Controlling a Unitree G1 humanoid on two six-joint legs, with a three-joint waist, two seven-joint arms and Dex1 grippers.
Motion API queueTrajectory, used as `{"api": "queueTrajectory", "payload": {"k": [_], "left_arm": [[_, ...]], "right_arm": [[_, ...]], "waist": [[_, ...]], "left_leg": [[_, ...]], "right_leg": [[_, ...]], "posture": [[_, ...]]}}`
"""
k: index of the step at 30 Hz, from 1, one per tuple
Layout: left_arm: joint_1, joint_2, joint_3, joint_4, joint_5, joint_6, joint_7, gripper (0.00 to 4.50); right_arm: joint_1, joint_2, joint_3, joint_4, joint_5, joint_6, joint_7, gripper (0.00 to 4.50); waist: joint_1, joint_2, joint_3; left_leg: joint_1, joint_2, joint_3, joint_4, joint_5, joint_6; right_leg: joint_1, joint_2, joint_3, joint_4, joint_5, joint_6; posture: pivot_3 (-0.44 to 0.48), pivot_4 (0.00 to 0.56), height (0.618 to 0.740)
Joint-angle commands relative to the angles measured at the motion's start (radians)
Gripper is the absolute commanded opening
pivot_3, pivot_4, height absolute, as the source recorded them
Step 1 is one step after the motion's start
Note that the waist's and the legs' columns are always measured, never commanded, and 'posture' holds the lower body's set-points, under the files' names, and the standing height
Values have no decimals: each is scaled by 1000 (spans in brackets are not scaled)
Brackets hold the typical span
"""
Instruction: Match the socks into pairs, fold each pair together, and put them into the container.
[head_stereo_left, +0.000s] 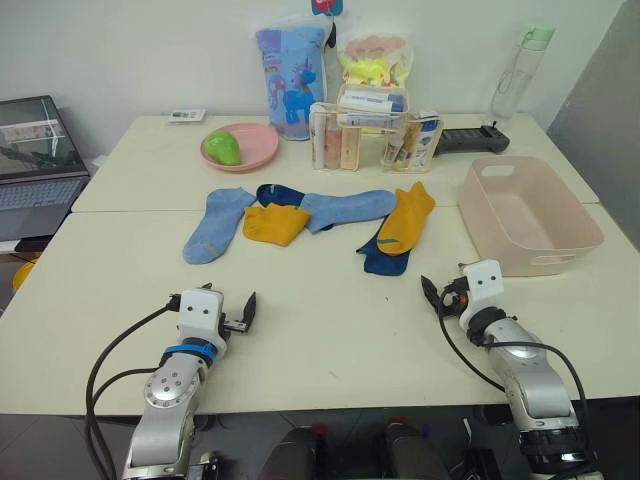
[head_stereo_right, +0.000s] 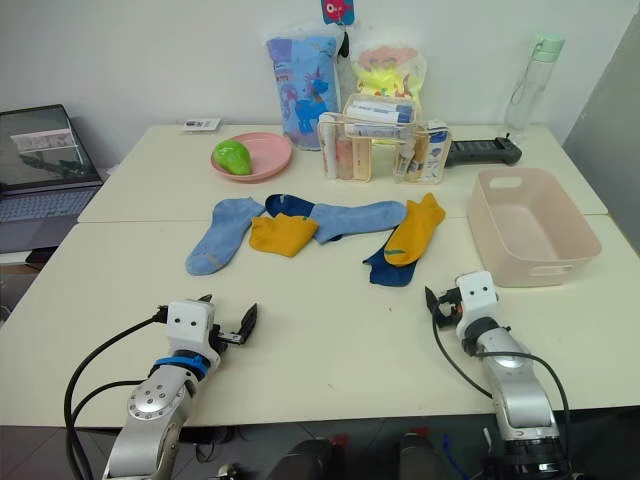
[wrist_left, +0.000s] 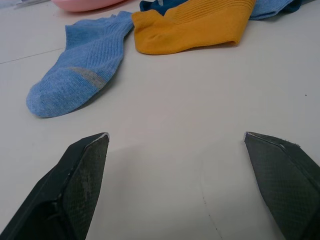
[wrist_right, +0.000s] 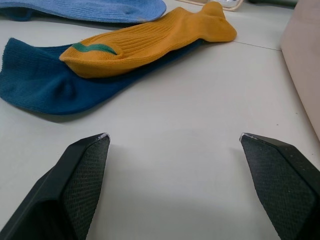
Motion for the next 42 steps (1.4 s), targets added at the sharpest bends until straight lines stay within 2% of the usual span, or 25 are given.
{"api": "queueTrajectory", "payload": {"k": [1,42], "left_arm": [[3,3,5,-26,-2,-3,4,4500],[9,0,3,-34,-11,-6,-6,4500]], "right_arm": [[-2,-2,-10,-47,5,-12,2,4472],[3,-13,-6,-57,19,-18,52,4472]], "waist": [[0,0,0],[0,0,0]], "left_leg": [[0,0,0,0,0,0],[0,0,0,0,0,0]], "right_leg": [[0,0,0,0,0,0],[0,0,0,0,0,0]], "posture": [[0,150,740],[0,150,740]]}}
